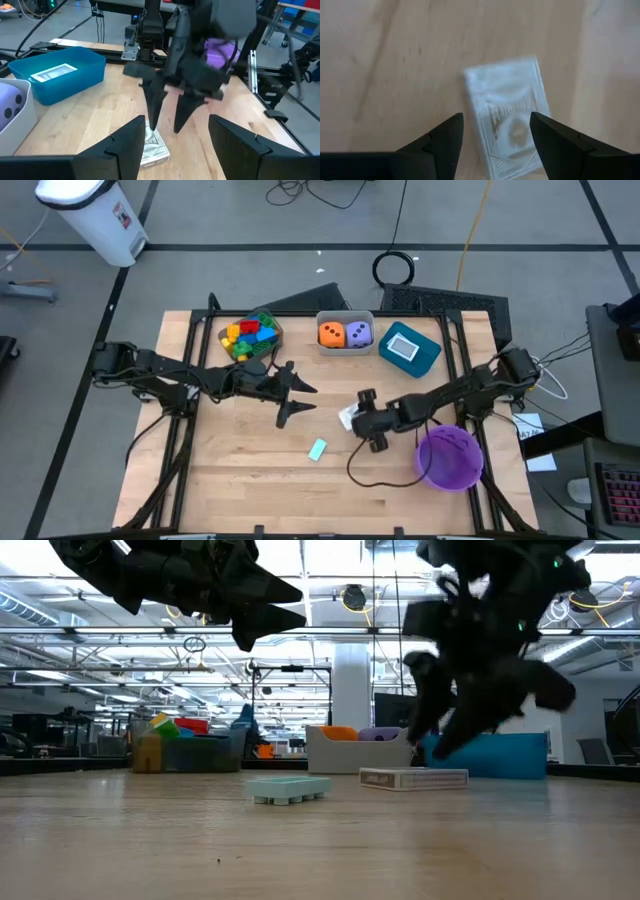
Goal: Pick & Place Toys
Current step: Put the yellow deck of cards into the blue bin
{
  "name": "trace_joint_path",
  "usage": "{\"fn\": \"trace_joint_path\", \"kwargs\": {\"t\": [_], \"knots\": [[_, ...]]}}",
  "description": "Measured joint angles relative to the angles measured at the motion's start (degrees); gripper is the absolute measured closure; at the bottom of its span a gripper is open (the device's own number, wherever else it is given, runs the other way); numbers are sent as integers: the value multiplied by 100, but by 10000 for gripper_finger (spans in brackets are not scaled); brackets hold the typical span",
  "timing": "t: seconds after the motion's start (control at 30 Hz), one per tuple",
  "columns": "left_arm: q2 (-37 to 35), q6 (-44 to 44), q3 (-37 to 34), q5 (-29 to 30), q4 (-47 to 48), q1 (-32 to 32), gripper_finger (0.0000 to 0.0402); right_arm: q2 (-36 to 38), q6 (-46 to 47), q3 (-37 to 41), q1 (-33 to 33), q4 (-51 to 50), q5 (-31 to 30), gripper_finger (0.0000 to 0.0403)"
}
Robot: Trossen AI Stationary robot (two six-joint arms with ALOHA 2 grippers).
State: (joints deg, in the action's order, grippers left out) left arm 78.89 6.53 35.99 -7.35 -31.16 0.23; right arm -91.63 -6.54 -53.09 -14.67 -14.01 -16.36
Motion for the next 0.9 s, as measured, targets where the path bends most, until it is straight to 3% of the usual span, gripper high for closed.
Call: {"fn": "trace_joint_path", "kwargs": {"t": [0.1,0.37,0.73,0.9], "knots": [[0,-82,0,0,0,0,176,293,-343,-5,10,64,26,181],[0,-173,0,0,15,0,176,550,-570,-9,660,198,1061,173],[0,-160,0,0,13,0,176,553,-547,-9,1441,258,2225,120],[0,-161,0,-2,13,0,176,553,-636,-9,1468,257,2252,91]]}}
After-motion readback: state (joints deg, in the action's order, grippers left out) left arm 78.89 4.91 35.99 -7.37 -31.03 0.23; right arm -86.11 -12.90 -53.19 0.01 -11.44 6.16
